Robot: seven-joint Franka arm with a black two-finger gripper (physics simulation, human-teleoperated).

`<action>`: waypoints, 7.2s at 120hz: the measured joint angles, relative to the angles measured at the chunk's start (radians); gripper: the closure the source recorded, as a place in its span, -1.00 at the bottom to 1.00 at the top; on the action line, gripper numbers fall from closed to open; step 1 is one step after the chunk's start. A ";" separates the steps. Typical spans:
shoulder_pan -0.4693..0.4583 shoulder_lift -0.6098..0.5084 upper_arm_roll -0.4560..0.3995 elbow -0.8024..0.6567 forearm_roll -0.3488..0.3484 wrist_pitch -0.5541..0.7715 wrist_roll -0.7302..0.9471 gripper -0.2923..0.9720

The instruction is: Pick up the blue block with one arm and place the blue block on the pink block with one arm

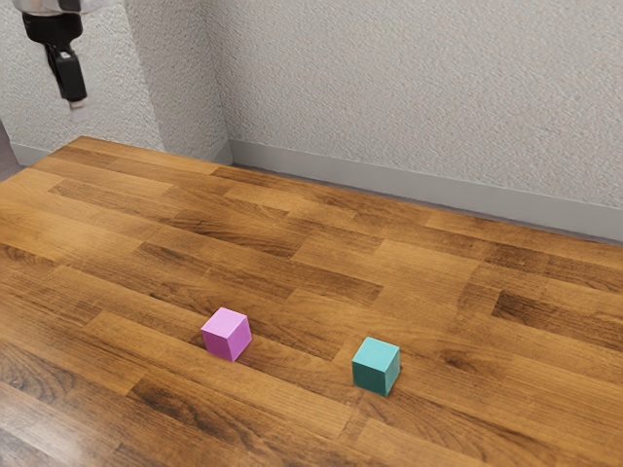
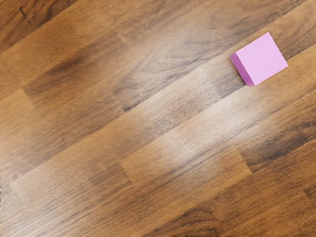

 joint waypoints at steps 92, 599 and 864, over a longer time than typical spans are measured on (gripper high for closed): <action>-0.066 -0.490 -0.398 -0.463 0.076 0.039 0.236 -0.53; -0.112 0.367 -0.650 -0.641 -0.012 1.158 1.742 -0.54; -0.113 -0.058 -0.536 -0.960 -0.057 1.103 1.798 0.12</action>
